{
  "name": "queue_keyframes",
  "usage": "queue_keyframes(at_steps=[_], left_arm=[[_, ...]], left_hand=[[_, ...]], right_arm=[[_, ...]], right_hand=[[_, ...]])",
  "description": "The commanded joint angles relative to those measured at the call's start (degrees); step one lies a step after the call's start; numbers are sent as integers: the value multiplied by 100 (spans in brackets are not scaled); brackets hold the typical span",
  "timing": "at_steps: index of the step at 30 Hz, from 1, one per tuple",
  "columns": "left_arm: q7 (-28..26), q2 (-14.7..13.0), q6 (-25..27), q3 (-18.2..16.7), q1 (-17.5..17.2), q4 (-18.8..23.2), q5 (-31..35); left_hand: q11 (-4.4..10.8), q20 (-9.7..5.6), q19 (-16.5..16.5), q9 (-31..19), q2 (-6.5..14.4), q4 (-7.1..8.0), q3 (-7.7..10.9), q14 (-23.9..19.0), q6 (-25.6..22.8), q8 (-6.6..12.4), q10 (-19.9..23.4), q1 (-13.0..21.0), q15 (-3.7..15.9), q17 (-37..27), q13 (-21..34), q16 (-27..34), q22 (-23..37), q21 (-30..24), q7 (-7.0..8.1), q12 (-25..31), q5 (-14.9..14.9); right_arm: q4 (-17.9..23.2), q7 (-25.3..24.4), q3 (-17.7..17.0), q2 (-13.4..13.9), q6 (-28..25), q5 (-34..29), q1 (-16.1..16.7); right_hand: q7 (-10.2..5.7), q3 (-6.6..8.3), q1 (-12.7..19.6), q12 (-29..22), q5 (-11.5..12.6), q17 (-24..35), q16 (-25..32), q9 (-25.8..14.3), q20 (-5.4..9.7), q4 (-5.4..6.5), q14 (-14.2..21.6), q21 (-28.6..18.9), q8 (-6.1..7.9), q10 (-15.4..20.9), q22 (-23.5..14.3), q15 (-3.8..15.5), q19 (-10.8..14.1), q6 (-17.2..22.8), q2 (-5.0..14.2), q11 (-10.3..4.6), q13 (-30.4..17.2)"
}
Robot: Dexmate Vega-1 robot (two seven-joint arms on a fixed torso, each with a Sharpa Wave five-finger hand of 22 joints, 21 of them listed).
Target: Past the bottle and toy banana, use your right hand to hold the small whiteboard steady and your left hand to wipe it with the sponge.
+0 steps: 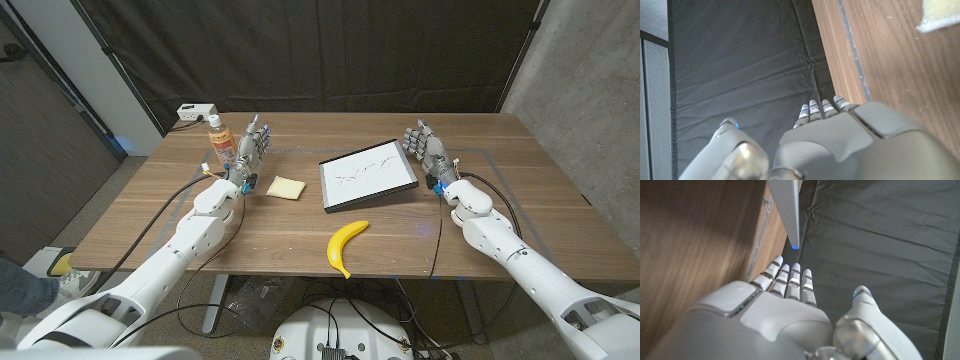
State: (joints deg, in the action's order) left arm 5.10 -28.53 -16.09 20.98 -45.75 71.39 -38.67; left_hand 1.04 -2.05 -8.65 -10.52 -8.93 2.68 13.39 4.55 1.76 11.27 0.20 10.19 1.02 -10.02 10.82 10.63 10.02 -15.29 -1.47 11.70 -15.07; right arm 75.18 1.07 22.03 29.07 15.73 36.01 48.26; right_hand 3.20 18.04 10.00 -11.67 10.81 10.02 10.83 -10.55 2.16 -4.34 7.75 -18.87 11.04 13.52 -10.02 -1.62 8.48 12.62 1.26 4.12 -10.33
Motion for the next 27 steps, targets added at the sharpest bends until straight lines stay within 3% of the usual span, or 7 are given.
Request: queue_keyframes(at_steps=[1, 19, 27], left_arm=[[360, -60, 74, -105, 42, -51, -97], [405, -334, 68, -254, -346, 592, -73], [388, -325, -33, -285, -483, 773, -72]], left_hand=[[36, -327, -42, -9, 12, -11, 33, 43, 62, 21, -3, 62, -11, -26, 6, 31, 12, -19, -12, 27, -50], [-13, -252, -39, -12, 58, -56, 23, -2, 22, 34, 53, 165, -46, -26, 6, 37, 17, 30, -48, 43, -78], [3, -231, -28, -14, 78, -77, 23, -31, -17, 47, 78, 214, -60, -26, 7, 43, 19, 46, -59, 49, -88]], right_arm=[[291, -182, 24, 26, -10, -238, 148], [1013, -533, -141, 410, -65, -625, 446], [1694, -1217, -298, 713, -359, -1122, 762]], right_hand=[[-20, 41, 95, -38, 27, 30, 29, -18, 201, -37, 85, -33, 24, 54, -29, 17, 73, 45, 3, -1, -11], [-50, 54, 227, -91, -11, 28, 50, -21, 164, -142, 212, -12, 41, 209, -33, 27, 196, 108, 2, -13, -18], [88, 95, 466, -17, -43, 34, 38, -40, 123, -301, 273, 13, -40, 20, -33, 20, 391, -188, 14, 100, -33]])
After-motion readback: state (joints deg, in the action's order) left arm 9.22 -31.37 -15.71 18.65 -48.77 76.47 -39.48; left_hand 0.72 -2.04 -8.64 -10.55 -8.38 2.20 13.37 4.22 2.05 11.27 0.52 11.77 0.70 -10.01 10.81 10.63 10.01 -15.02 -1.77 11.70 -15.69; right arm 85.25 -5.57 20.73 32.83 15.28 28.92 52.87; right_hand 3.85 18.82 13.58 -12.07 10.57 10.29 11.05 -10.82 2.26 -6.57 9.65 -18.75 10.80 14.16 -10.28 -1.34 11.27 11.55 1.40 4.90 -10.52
